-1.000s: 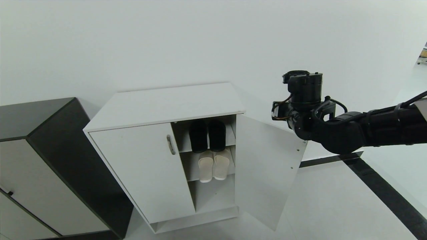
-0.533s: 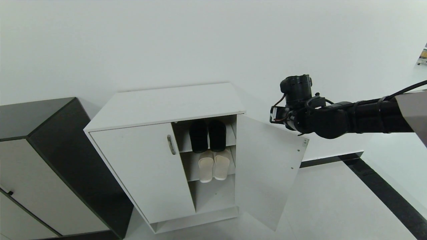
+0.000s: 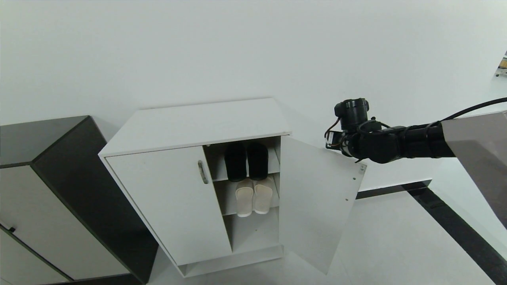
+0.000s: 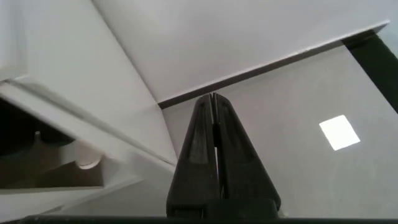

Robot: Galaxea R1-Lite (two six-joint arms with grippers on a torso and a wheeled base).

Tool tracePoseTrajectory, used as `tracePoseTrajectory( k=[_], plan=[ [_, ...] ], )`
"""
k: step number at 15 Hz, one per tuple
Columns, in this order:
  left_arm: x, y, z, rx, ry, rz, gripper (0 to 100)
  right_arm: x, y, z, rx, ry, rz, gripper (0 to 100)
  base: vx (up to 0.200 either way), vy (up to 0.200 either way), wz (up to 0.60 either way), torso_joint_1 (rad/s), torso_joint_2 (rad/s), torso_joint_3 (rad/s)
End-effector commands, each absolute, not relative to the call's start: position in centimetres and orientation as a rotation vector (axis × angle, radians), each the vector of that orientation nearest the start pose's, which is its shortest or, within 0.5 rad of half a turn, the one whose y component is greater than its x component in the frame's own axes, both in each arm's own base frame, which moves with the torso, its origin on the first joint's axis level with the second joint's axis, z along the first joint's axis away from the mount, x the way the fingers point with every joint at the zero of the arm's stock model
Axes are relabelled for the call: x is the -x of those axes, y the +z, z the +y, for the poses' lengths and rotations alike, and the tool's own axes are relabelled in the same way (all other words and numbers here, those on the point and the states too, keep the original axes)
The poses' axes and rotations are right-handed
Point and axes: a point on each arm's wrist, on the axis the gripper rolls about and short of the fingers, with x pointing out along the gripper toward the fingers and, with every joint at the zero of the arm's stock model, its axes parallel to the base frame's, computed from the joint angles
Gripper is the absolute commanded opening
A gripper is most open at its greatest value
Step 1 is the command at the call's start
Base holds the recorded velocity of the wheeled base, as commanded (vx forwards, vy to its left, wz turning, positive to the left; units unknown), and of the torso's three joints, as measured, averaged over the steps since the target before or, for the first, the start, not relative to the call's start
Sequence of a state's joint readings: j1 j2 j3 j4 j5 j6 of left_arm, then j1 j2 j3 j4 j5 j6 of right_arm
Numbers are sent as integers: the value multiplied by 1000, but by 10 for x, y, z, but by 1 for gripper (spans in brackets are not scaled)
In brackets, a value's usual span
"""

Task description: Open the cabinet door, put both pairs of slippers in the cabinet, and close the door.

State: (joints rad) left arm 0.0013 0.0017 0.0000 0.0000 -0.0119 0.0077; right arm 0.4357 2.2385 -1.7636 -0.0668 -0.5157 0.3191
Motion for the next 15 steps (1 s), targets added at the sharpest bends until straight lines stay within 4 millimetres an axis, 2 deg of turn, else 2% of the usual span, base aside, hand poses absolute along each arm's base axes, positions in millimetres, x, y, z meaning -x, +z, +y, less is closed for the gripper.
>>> tracePoseTrajectory(
  k=[1, 5, 8, 12, 15],
  plan=[
    [23, 76, 0, -8, -11, 1, 0, -431, 174, 189, -118, -137, 364, 0, 0, 0, 0, 0, 0, 0],
    [23, 76, 0, -8, -11, 1, 0, -424, 169, 190, -97, -134, 391, 0, 0, 0, 0, 0, 0, 0],
    [23, 76, 0, -8, -11, 1, 0, -405, 170, 199, -80, -99, 413, 0, 0, 0, 0, 0, 0, 0],
    [23, 76, 0, -8, -11, 1, 0, -354, 188, 227, -58, 23, 424, 0, 0, 0, 0, 0, 0, 0],
    [23, 76, 0, -8, -11, 1, 0, -315, 193, 248, -33, 145, 448, 0, 0, 0, 0, 0, 0, 0]
  ],
)
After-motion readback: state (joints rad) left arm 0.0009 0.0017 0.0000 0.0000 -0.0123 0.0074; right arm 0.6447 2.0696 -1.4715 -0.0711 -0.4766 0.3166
